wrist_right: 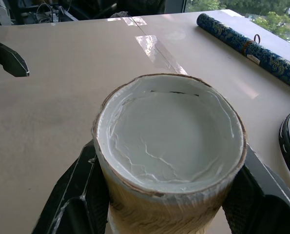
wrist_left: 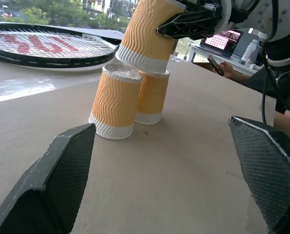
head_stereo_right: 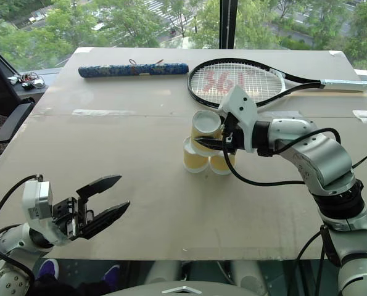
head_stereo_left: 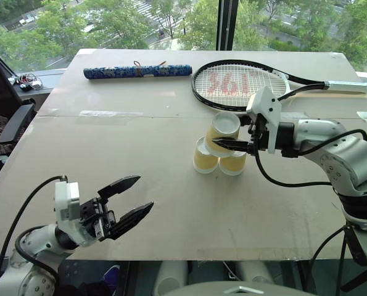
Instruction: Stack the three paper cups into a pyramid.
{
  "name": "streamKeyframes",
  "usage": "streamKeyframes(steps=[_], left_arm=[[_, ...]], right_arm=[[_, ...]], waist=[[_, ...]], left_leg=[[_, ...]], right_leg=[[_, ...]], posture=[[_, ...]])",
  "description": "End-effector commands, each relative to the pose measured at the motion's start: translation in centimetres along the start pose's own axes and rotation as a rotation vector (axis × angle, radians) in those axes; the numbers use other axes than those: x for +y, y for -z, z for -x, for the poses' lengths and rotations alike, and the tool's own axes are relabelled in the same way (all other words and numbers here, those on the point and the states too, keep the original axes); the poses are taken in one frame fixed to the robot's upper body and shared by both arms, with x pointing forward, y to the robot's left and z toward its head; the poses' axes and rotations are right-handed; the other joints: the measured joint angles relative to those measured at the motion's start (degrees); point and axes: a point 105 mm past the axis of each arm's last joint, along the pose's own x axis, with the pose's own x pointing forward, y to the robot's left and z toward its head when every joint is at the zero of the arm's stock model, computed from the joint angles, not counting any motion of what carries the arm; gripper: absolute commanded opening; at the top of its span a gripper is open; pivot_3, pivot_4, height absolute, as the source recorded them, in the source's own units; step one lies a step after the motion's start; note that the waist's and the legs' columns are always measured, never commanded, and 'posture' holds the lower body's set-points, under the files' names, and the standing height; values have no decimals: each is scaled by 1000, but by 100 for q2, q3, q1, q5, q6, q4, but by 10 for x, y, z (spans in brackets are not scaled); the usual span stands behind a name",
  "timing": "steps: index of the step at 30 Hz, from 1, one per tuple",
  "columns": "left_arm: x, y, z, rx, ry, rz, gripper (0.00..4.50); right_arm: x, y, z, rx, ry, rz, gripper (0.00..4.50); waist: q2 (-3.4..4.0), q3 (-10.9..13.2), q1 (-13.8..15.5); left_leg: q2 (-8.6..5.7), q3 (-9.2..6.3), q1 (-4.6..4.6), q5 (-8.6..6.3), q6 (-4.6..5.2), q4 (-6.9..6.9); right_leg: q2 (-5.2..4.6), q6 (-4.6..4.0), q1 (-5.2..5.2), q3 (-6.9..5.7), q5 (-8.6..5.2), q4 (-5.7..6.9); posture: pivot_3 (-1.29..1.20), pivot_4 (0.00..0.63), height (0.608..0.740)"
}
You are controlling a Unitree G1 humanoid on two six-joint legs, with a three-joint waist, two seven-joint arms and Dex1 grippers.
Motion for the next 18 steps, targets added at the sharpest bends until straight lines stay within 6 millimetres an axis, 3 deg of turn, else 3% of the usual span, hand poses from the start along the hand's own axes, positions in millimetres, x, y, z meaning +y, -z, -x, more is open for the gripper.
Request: streamKeyframes(steps=[1, 2, 4, 7, 12, 15, 18], left_arm=[[-5, -7, -3, -15, 11, -41, 4500], [-5, -7, -3, -15, 10, -42, 4500], [-6, -7, -3, -16, 8, -41, 4500], [-7, -7, -4, -16, 7, -39, 4500], [-7, -8, -3, -18, -12, -27, 4500], [-3, -8, -1, -31, -64, -4, 4500], [0, -3, 1, -13, -110, 7, 4500]], right_arm=[[-2, -11, 2, -16, 0, 65, 2211], [-2, -8, 1, -4, 0, 66, 2211], [-3, -4, -1, 12, -2, 67, 3248], [-5, -2, -2, 17, 3, 83, 4413], [-5, -13, 14, -46, 10, 95, 4413], [3, -23, 42, -138, -29, 95, 4413], [13, -20, 63, -165, -51, 75, 4413]], waist=[[0, 0, 0], [0, 0, 0], [0, 0, 0], [0, 0, -1], [0, 0, 5], [-1, 0, 44], [-1, 0, 39]], left_leg=[[0, 0, 0, 0, 0, 0], [0, 0, 0, 0, 0, 0], [0, 0, 0, 0, 0, 0], [0, 0, 0, 0, 0, 0], [0, 0, -1, 0, 0, -1], [-1, -5, -7, 0, 1, -1], [-2, -2, -8, -1, 2, -1]], right_leg=[[0, 0, 0, 0, 0, 0], [0, 0, 0, 0, 0, 0], [0, 0, 0, 0, 0, 0], [0, 0, 0, 0, 0, 0], [0, 0, -1, 0, 0, -1], [-5, 0, 0, -9, 0, -7], [-11, 1, 0, -11, 0, -9]], posture=[[0, 150, 740], [0, 150, 740], [0, 150, 740], [0, 150, 740], [0, 150, 740], [0, 150, 740], [0, 150, 740]])
